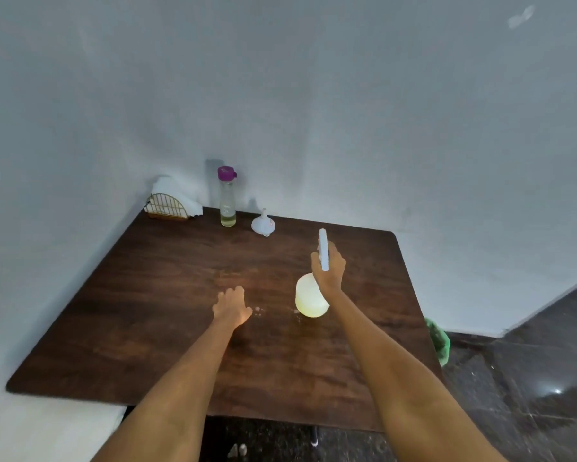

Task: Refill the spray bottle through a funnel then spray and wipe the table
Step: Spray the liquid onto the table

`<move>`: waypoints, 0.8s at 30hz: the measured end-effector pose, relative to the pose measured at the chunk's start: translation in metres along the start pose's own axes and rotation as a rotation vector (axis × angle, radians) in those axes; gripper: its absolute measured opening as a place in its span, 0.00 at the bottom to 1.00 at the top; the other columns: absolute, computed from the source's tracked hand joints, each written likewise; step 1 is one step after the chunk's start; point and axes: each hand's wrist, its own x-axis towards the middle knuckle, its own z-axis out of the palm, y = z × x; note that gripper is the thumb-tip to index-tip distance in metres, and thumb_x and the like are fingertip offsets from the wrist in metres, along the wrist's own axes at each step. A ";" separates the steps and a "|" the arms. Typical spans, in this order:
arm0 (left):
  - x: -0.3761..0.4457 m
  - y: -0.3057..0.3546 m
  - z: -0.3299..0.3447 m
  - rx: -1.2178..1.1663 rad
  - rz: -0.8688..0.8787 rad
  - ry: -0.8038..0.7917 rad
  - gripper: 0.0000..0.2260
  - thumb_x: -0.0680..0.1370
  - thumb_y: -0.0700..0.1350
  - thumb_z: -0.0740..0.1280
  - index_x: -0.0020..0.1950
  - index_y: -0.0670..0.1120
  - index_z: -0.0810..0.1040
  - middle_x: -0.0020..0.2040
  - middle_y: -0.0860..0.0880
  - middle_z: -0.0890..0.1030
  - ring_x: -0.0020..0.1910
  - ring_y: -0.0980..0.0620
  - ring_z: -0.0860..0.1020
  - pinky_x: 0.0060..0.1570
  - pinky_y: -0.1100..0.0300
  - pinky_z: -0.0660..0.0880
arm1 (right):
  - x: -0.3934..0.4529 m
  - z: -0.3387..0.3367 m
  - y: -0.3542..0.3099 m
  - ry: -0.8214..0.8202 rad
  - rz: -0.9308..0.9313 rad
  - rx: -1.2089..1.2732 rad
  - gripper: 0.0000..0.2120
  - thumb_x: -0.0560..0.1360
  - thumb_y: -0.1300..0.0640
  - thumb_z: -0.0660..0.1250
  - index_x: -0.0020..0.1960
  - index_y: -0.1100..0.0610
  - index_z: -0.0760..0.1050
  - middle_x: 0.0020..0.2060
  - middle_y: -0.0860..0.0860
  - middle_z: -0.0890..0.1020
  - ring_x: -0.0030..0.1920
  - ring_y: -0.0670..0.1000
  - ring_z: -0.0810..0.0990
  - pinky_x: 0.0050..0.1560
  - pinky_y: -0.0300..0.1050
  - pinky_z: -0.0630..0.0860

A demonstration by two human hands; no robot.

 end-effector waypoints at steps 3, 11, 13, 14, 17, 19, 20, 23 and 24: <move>0.032 -0.003 -0.002 -0.008 -0.016 -0.012 0.22 0.78 0.47 0.64 0.70 0.46 0.65 0.68 0.45 0.70 0.69 0.44 0.65 0.63 0.50 0.70 | 0.031 0.022 0.003 0.034 0.034 0.064 0.07 0.75 0.66 0.65 0.52 0.67 0.75 0.40 0.61 0.78 0.36 0.51 0.75 0.38 0.35 0.77; 0.146 0.016 -0.016 -0.027 0.016 -0.014 0.21 0.78 0.46 0.63 0.70 0.46 0.64 0.68 0.46 0.70 0.69 0.46 0.66 0.63 0.52 0.70 | 0.135 0.078 0.032 0.042 0.033 0.071 0.04 0.77 0.61 0.64 0.48 0.63 0.74 0.36 0.55 0.77 0.34 0.49 0.75 0.38 0.43 0.74; 0.174 0.020 -0.017 -0.036 0.026 0.008 0.22 0.78 0.45 0.63 0.71 0.46 0.63 0.68 0.46 0.69 0.69 0.46 0.65 0.63 0.52 0.70 | 0.167 0.095 0.033 0.073 0.032 0.002 0.10 0.77 0.58 0.64 0.53 0.64 0.74 0.38 0.54 0.78 0.35 0.46 0.75 0.41 0.38 0.73; 0.186 0.021 -0.019 -0.037 0.035 0.024 0.22 0.78 0.44 0.62 0.71 0.47 0.63 0.68 0.47 0.69 0.69 0.47 0.65 0.63 0.53 0.69 | 0.183 0.102 0.034 0.100 0.040 -0.009 0.12 0.77 0.57 0.65 0.55 0.64 0.74 0.40 0.55 0.79 0.36 0.48 0.76 0.43 0.40 0.73; 0.214 0.024 -0.021 -0.039 0.067 0.084 0.21 0.79 0.44 0.61 0.72 0.46 0.63 0.69 0.47 0.68 0.70 0.48 0.64 0.65 0.55 0.68 | 0.219 0.118 0.042 0.204 0.088 0.033 0.19 0.75 0.56 0.68 0.62 0.64 0.70 0.48 0.60 0.80 0.46 0.57 0.79 0.51 0.50 0.75; 0.230 0.027 -0.022 -0.043 0.085 0.119 0.21 0.79 0.44 0.60 0.72 0.46 0.64 0.69 0.48 0.69 0.70 0.48 0.64 0.65 0.56 0.67 | 0.237 0.127 0.051 0.247 0.133 0.007 0.25 0.74 0.57 0.70 0.65 0.67 0.67 0.55 0.63 0.76 0.54 0.61 0.77 0.56 0.55 0.75; 0.235 0.028 -0.022 -0.045 0.097 0.135 0.20 0.79 0.44 0.60 0.72 0.46 0.64 0.69 0.48 0.69 0.70 0.49 0.64 0.65 0.56 0.67 | 0.242 0.130 0.054 0.245 0.154 -0.027 0.28 0.73 0.57 0.71 0.66 0.68 0.65 0.59 0.64 0.74 0.59 0.62 0.74 0.58 0.56 0.74; 0.243 0.031 -0.020 -0.054 0.117 0.154 0.19 0.79 0.43 0.60 0.71 0.46 0.65 0.68 0.48 0.70 0.69 0.48 0.65 0.65 0.56 0.67 | 0.251 0.133 0.052 0.192 0.235 -0.034 0.33 0.71 0.60 0.72 0.70 0.67 0.59 0.65 0.63 0.69 0.66 0.62 0.69 0.63 0.55 0.71; 0.243 0.032 -0.019 -0.059 0.117 0.152 0.19 0.79 0.42 0.60 0.71 0.46 0.66 0.68 0.48 0.71 0.69 0.48 0.65 0.64 0.56 0.68 | 0.250 0.133 0.051 0.165 0.278 0.010 0.35 0.71 0.63 0.71 0.71 0.65 0.57 0.67 0.62 0.68 0.66 0.62 0.69 0.63 0.52 0.70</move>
